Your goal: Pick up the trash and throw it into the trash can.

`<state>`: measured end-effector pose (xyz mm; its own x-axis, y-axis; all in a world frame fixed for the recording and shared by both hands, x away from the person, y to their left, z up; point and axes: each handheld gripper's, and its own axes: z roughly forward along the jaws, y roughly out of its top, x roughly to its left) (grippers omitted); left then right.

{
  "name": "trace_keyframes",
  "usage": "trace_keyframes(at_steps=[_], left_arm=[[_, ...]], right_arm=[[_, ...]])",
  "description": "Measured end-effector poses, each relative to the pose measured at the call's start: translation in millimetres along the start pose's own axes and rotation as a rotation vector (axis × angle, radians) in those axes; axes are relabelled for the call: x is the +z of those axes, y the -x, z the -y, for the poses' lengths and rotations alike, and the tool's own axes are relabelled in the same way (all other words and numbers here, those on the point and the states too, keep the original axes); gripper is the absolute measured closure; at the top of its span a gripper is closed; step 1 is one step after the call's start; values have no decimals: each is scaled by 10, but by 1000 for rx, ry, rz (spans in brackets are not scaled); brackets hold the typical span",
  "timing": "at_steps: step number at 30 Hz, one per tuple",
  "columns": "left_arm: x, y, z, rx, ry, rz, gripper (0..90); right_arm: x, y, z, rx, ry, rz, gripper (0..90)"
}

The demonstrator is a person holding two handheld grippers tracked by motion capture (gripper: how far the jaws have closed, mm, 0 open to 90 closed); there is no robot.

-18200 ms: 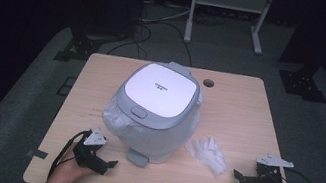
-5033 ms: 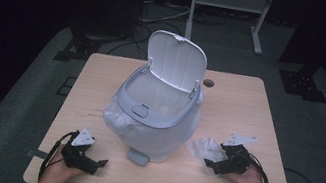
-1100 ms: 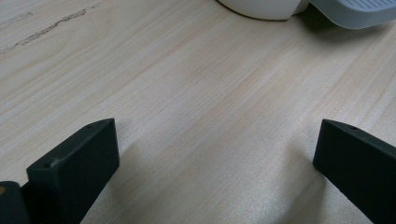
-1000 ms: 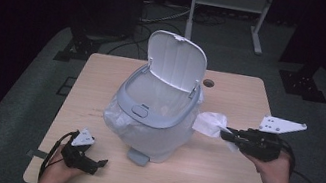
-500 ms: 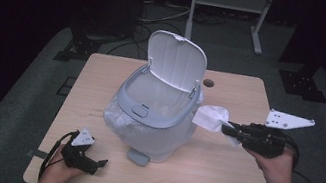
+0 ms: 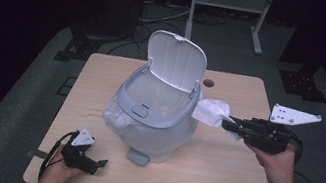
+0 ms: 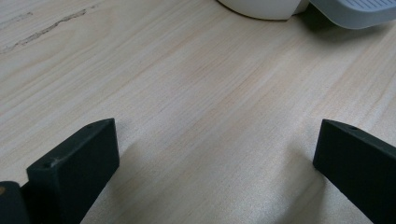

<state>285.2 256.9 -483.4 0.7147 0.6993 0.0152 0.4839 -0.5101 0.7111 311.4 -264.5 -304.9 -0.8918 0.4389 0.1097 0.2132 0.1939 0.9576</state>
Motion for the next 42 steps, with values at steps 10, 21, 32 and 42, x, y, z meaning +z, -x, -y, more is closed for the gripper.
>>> trace_keyframes(at_steps=[10,21,32,42], left_arm=[[1,0,1,0,2,-1,0],[1,0,1,0,2,0,0],[1,0,1,0,2,0,0],[1,0,1,0,2,0,0]], right_arm=[[59,-40,-135,-18,29,-33,802],[167,-82,-275,-24,57,-72,802],[270,-113,-461,-52,64,-84,802],[384,-105,-566,-57,72,-91,803]])
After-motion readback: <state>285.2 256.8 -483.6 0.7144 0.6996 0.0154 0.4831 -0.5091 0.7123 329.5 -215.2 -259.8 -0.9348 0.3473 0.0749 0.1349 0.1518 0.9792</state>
